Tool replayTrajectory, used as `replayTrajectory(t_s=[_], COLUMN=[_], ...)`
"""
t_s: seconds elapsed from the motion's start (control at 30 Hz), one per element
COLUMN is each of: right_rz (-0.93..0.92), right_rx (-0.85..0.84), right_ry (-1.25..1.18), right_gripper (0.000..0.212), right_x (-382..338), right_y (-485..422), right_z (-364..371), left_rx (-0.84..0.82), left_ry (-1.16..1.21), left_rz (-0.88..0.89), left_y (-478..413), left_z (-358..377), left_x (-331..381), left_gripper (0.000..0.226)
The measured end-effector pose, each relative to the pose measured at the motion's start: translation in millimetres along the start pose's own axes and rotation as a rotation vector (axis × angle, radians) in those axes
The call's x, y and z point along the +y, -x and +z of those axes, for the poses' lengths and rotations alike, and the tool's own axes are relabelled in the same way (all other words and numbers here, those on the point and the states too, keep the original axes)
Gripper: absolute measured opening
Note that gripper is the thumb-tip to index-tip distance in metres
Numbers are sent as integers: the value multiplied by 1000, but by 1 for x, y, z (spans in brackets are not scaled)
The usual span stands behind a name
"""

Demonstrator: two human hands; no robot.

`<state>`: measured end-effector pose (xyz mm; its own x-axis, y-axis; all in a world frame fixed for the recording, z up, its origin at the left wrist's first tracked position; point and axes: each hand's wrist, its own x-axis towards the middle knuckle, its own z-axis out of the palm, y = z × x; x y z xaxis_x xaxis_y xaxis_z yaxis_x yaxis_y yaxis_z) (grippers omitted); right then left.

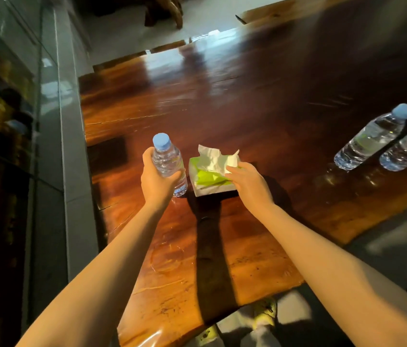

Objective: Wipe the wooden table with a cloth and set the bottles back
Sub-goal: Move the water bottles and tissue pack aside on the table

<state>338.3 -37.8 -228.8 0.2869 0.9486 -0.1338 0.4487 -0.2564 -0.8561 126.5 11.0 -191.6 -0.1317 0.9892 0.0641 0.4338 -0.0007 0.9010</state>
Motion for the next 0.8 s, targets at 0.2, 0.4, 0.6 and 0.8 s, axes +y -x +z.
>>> replayTrajectory(t_s=[0.2,0.4,0.6,0.8], right_rz=[-18,-26,27,68], right_rx=[136,205,290,316], right_ry=[105,210,273,391], right_gripper=[30,33,32,35], right_x=[30,68,106,143], right_y=[23,49,70,80], right_z=[-72,-144,-208,-260], left_rx=[-154,-296,-411,-488], left_ry=[17,62,46,47], left_rz=[66,105,147,169], left_y=[22,54,87,109], left_z=[50,116,179,231], left_x=[39,77,114,143], left_gripper=[75,74,75,72])
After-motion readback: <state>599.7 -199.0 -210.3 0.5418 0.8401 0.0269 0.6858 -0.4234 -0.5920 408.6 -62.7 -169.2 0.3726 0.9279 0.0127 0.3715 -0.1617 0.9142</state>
